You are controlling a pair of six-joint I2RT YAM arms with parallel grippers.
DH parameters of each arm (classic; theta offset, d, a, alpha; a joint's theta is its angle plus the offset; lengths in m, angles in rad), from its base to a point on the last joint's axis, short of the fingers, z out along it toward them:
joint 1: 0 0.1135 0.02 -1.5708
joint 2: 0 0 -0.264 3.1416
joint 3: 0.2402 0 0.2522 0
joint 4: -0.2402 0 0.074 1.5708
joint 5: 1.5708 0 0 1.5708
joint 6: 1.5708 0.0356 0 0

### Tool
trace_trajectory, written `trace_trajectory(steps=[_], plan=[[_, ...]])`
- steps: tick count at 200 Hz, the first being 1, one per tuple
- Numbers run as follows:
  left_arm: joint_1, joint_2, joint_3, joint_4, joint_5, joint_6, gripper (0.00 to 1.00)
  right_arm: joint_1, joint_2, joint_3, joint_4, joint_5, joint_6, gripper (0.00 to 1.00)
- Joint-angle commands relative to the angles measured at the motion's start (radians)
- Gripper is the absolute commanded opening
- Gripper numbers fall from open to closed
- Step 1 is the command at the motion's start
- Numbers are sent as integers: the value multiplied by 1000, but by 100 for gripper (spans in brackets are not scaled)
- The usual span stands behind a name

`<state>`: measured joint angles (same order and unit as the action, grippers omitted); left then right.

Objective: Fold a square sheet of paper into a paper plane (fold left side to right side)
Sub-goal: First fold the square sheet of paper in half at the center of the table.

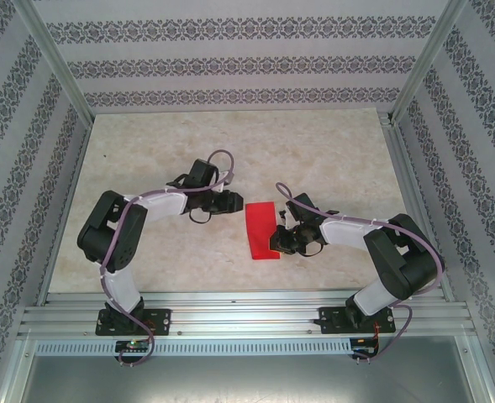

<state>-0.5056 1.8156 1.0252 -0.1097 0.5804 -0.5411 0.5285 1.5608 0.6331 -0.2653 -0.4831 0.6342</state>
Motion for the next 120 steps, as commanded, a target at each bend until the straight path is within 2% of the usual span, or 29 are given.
trace_trajectory(steps=[1,20,54,75,120], plan=[[-70,6,-10,115,51,-41,39,7,54,-38,-124,158,-13,12],[-102,55,30,112,31,-41,39,7,54,-36,-127,159,-13,12],[-106,145,98,66,-28,-7,38,7,53,-33,-130,161,-16,12],[-100,178,143,-5,-89,48,38,7,50,-35,-133,164,-16,11],[-62,219,156,-24,-161,91,38,6,49,-35,-141,167,-18,12]])
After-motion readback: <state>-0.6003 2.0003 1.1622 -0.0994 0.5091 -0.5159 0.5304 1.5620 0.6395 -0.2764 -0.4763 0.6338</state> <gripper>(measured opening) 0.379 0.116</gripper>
